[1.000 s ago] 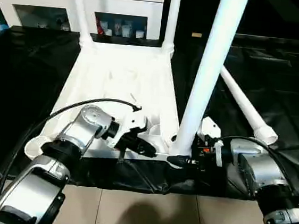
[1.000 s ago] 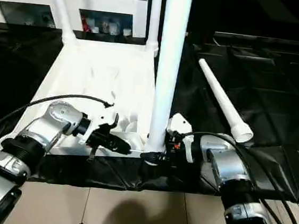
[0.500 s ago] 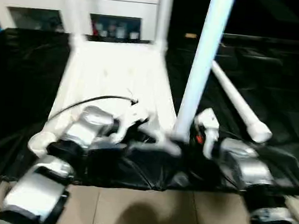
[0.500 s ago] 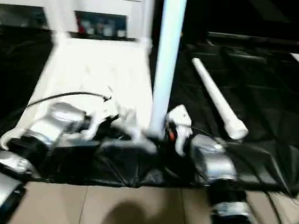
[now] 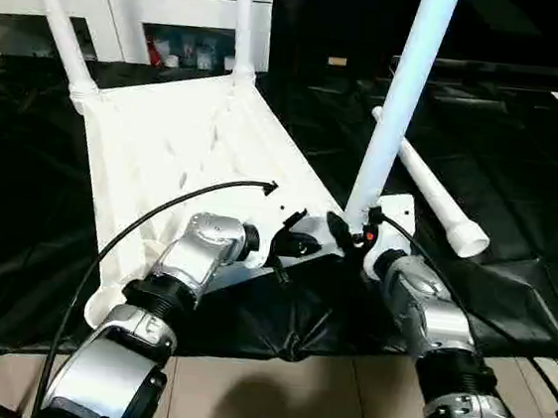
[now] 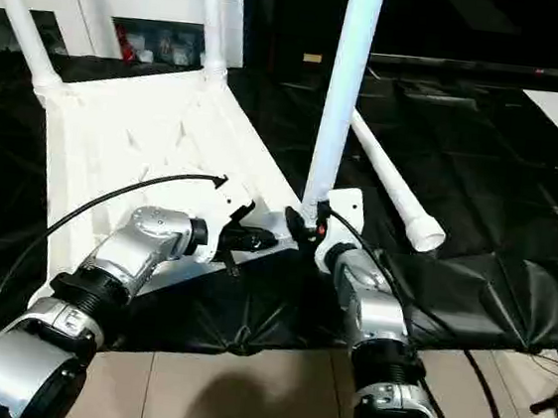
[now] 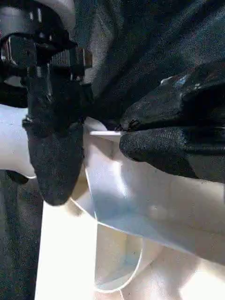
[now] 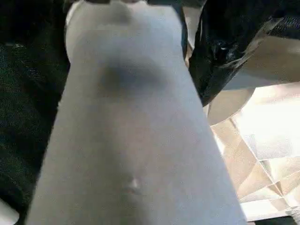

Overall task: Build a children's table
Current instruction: Rotate leg to tighten

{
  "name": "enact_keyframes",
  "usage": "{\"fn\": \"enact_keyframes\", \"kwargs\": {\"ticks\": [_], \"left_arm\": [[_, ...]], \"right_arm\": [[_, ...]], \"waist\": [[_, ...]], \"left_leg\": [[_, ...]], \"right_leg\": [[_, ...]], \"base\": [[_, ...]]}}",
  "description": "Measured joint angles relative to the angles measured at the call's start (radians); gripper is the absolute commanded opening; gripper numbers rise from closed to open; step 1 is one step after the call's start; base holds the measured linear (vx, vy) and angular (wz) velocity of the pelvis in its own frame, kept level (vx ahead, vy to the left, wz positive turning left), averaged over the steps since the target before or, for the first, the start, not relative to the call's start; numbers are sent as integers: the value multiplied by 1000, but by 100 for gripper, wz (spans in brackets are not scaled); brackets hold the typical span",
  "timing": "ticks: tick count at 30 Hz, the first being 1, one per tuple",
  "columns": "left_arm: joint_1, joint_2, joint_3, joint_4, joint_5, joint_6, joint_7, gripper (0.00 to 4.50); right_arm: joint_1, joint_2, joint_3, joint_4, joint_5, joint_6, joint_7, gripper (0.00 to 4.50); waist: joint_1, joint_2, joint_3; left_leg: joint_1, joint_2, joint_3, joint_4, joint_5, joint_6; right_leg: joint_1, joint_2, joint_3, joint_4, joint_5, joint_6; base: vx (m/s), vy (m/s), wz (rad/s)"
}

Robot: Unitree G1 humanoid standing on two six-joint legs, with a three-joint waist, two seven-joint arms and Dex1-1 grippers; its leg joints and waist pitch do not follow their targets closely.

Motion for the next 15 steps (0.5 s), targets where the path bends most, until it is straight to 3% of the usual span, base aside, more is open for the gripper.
{"fn": "enact_keyframes", "kwargs": {"ticks": [6, 7, 15], "left_arm": [[-12, -5, -23, 4, 2, -25, -8, 0], [-18, -6, -27, 12, 2, -29, -13, 0], [-34, -4, -29, 44, 1, -57, -12, 0]], "right_arm": [[21, -50, 2, -33, 1, 12, 25, 383], [57, -90, 2, -93, 26, 38, 83, 383], [246, -369, 1, -397, 147, 185, 434, 383]], "waist": [[15, 6, 1], [27, 8, 2], [37, 9, 2]], "left_leg": [[-5, -1, 0, -2, -1, 1], [-6, -1, 0, -2, -1, 2], [-9, 1, 1, 1, 0, 10]], "right_leg": [[0, 0, 0, -5, 1, -1], [0, 0, 0, -7, 1, -1], [-1, 0, -1, -9, 2, 1]], "base": [[0, 0, 0], [0, 0, 0], [0, 0, 0]]}}
